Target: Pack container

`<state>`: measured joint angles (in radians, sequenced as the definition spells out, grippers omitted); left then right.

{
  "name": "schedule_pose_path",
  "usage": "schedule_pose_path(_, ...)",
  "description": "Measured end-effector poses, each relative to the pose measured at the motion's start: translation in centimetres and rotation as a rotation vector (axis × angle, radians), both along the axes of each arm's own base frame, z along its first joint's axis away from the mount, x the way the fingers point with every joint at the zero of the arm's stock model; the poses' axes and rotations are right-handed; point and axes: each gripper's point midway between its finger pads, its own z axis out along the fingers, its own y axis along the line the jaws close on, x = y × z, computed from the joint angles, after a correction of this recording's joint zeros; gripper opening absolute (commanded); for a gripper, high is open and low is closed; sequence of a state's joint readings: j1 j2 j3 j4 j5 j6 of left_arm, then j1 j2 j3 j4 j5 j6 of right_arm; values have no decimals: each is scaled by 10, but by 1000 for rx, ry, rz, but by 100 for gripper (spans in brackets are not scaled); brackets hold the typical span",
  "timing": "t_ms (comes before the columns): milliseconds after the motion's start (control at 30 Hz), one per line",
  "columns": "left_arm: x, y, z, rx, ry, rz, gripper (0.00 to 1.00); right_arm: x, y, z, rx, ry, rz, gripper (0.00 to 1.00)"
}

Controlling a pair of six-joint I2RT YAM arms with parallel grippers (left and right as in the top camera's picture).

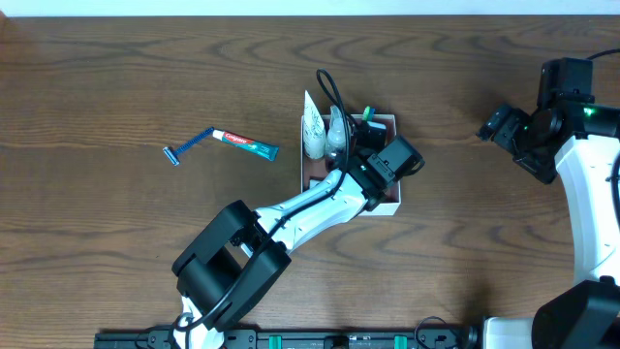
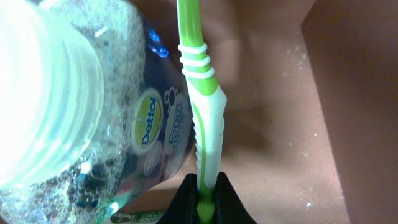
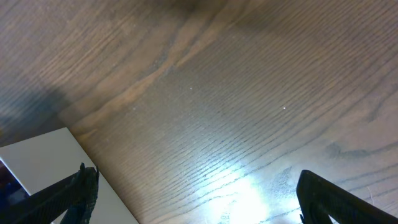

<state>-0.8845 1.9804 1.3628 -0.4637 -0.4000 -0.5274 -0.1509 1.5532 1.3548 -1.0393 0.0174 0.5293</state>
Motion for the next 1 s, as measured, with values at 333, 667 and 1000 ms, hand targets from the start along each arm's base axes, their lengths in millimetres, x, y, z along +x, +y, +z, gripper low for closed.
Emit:
schedule_pose_path(333,-6,6,-4,27,27,-2,6,0,0,0,0,0,0,99)
schedule_pose_path(667,-10,11,-6,53,49,-2,6,0,0,0,0,0,0,99)
schedule_pose_path(1000,-13,11,-8,50,65,-7,6,0,0,0,0,0,0,99)
